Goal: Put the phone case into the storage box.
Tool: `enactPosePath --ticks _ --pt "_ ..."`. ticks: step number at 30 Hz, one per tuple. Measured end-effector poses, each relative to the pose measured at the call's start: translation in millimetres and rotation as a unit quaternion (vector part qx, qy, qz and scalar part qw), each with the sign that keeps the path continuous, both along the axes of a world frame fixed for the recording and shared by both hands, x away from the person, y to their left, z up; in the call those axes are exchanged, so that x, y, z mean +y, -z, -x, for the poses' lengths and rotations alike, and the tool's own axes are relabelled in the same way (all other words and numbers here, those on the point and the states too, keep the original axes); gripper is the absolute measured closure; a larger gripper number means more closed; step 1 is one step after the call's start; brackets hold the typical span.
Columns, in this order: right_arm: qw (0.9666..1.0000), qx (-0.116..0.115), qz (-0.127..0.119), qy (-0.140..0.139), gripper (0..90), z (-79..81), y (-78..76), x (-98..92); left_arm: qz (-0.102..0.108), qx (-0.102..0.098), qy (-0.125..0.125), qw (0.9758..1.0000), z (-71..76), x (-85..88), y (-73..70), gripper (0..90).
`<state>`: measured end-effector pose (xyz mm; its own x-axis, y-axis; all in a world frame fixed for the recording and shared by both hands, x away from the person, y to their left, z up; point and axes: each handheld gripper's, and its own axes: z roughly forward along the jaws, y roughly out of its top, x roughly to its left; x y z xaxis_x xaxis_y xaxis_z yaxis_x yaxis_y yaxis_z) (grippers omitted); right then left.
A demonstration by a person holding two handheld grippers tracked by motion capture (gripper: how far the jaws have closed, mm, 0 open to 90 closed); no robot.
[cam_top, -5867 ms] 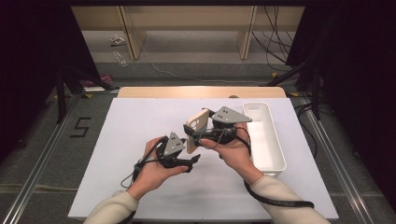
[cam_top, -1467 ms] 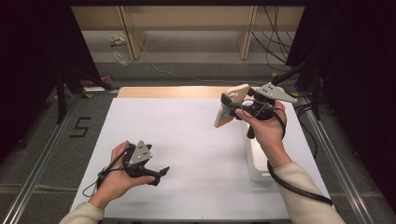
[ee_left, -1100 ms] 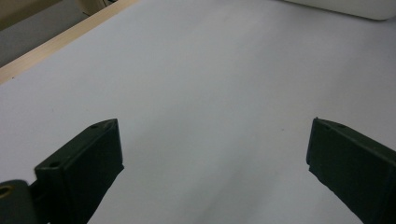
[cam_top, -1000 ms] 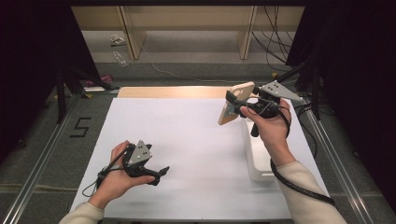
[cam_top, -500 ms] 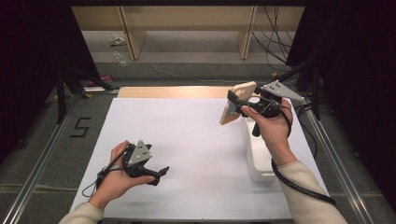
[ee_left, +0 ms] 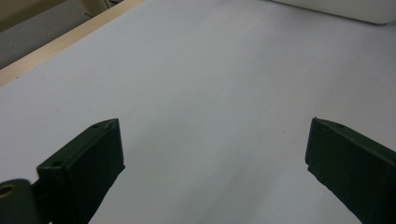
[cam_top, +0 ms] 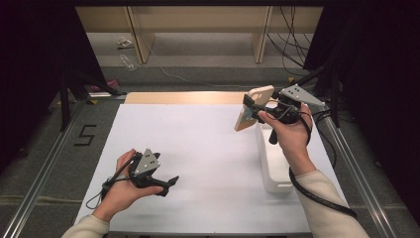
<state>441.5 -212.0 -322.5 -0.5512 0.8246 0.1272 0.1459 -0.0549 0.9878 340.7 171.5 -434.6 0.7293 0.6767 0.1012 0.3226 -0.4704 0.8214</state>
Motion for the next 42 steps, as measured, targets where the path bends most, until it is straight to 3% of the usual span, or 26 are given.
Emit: enactPosePath --ticks 21,42 --pt "0.9996 -0.006 -0.008 0.027 12.6 -2.6 -6.5 -17.4 0.001 0.001 0.001 1.0 0.2 -0.3 -0.4 3.9" --pt "0.9993 -0.004 -0.006 0.035 12.6 -3.6 -5.9 -20.4 0.003 0.003 0.001 1.0 0.2 -0.6 0.2 4.0"
